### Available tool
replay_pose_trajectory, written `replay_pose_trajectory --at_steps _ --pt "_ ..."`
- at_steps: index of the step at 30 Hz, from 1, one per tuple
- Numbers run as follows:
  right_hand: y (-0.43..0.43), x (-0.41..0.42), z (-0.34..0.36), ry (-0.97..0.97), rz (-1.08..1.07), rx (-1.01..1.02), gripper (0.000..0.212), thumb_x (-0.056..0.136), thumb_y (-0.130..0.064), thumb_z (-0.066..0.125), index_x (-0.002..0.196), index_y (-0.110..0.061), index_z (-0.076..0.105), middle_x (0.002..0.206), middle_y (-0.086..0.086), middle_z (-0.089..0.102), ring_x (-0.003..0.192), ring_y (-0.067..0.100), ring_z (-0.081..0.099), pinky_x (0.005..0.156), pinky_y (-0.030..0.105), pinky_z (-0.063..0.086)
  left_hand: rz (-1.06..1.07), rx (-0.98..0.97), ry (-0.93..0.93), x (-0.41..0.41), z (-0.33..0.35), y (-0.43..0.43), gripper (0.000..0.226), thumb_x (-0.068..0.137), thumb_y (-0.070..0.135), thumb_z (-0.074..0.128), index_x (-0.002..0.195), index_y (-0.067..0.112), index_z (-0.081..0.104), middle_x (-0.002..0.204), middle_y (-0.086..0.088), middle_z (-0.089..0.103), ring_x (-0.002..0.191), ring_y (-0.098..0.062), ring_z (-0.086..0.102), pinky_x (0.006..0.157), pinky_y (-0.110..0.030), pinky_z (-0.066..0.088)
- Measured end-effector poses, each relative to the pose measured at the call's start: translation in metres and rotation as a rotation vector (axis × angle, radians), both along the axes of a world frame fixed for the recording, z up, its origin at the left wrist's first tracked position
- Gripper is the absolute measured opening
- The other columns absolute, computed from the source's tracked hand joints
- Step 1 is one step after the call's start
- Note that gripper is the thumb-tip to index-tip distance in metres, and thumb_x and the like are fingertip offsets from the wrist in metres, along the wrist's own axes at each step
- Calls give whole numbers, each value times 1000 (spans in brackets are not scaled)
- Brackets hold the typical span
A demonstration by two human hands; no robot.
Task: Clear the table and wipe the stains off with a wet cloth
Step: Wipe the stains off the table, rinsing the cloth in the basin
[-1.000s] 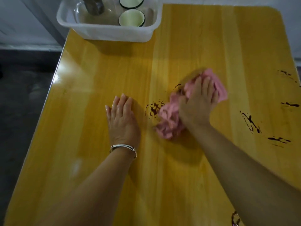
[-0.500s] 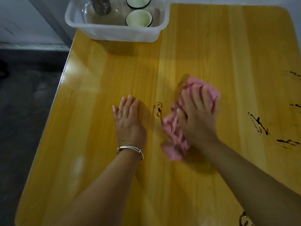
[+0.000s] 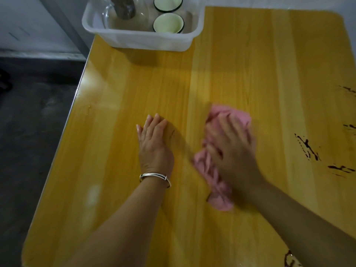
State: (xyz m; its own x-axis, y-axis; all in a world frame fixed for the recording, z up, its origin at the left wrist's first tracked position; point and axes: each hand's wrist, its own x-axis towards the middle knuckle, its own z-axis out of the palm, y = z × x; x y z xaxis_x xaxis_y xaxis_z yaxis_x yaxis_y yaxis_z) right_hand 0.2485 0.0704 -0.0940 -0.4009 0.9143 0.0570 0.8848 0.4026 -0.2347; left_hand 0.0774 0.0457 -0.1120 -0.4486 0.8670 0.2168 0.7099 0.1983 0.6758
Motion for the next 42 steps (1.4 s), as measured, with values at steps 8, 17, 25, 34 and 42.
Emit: replay_pose_trajectory --at_steps 8,17,25,34,42 --pt "19 -77 -8 44 118 13 43 87 -37 40 124 -23 59 140 6 50 135 30 38 111 59 21 15 17 -118 -2 5 -1 51 87 19 20 116 1 58 129 -12 54 131 -24 39 115 -34 9" --pt "16 -14 -1 37 32 -6 49 90 -43 36 133 -24 50 149 5 38 142 26 24 114 47 4 -5 34 -145 -3 3 -2 48 87 17 21 113 2 59 126 -12 57 126 -13 36 114 -31 10" --pt "-6 -69 -11 37 189 27 46 85 -36 41 125 -20 58 140 8 50 135 31 39 110 59 21 50 36 -216 -4 6 -2 39 87 1 30 112 1 59 127 -12 57 122 -9 37 112 -26 9" --pt "-2 -8 -2 11 51 -15 51 89 -44 33 131 -21 52 147 7 41 140 28 28 114 45 4 -14 -43 -248 -7 19 -7 62 62 -8 22 113 -1 57 133 -13 50 134 -25 35 115 -32 8" --pt "-32 -83 -5 28 183 16 47 80 -37 42 120 -22 62 136 7 54 131 30 45 108 58 25 159 -102 55 -8 14 -50 51 74 25 27 102 7 65 120 -8 62 119 -30 51 100 -46 31"
